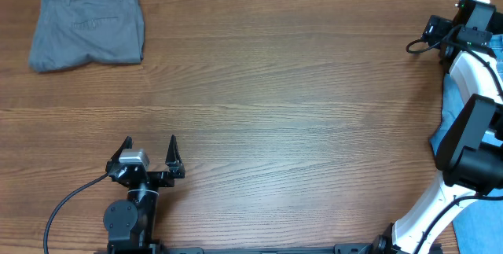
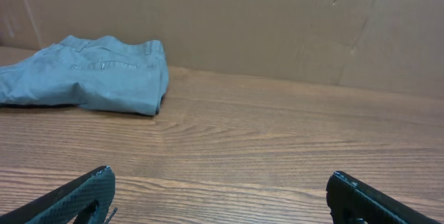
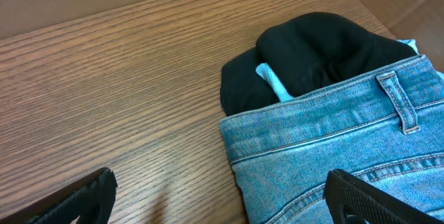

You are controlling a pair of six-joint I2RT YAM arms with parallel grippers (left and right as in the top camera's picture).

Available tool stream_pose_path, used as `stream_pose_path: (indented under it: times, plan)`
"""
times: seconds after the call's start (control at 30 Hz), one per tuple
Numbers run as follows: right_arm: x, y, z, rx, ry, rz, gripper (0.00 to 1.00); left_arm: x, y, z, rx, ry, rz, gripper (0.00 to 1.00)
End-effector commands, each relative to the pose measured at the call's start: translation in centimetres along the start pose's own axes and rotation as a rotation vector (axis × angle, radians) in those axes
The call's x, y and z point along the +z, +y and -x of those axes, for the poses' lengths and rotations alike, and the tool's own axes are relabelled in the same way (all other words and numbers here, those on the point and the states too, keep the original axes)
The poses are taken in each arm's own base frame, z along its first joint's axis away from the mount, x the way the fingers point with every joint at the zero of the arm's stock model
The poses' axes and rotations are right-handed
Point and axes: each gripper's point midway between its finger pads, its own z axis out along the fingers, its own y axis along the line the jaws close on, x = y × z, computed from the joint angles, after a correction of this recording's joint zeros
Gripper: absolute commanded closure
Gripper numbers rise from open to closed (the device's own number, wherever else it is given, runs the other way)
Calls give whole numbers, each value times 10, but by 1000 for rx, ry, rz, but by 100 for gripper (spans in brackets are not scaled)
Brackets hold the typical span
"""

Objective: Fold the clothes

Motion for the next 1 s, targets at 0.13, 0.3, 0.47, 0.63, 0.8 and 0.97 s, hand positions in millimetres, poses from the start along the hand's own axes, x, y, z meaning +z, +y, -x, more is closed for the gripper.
stream_pose_path:
  times: [0.13,0.3,0.47,0.63,0.8,0.97]
  plan:
    - [1,-2,10,10,-22,-10,0,0,-3,0,12,-3,-16,0]
    - [1,-2,10,10,-22,-10,0,0,-3,0,12,-3,-16,0]
    - [1,-2,10,10,-22,-10,0,0,-3,0,12,-3,-17,0]
    - [1,-2,10,10,-22,-10,0,0,-3,0,12,-3,-17,0]
    - [1,-2,10,10,-22,-10,0,0,-3,0,12,-3,-16,0]
    - [1,-2,10,10,-23,-10,0,0,-3,0,12,-3,-17,0]
